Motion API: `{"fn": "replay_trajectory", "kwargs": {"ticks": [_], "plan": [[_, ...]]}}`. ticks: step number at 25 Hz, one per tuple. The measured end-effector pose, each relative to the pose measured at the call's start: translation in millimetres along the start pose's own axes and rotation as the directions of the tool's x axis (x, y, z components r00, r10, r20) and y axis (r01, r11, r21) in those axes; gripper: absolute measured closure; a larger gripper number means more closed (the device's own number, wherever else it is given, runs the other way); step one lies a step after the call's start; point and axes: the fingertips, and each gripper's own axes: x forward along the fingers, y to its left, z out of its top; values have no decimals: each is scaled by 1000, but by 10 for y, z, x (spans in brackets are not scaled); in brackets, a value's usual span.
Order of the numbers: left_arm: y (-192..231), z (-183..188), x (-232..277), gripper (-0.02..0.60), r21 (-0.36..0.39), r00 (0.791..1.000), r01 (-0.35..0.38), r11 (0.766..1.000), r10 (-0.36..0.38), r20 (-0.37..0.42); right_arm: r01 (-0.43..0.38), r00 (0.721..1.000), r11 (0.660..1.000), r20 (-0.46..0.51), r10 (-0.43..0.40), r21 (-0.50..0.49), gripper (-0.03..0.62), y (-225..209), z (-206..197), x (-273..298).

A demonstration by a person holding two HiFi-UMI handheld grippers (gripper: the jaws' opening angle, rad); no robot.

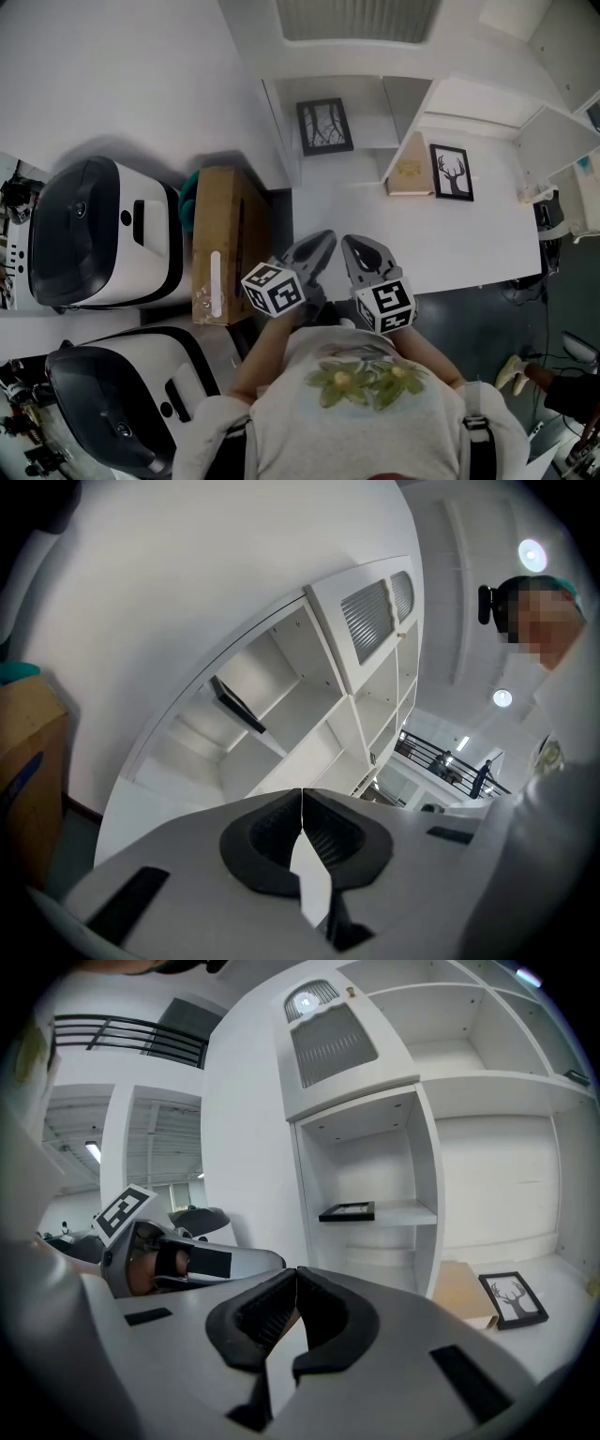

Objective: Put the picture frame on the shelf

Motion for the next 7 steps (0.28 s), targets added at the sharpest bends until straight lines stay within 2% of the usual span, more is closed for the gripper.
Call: {"fn": "replay_trajectory", "kwargs": {"ticks": [7], "plan": [[-141, -326, 35, 551, 59, 999, -12, 998, 15, -52, 25, 1000, 999, -19, -25, 26, 563, -93, -234, -226]]}}
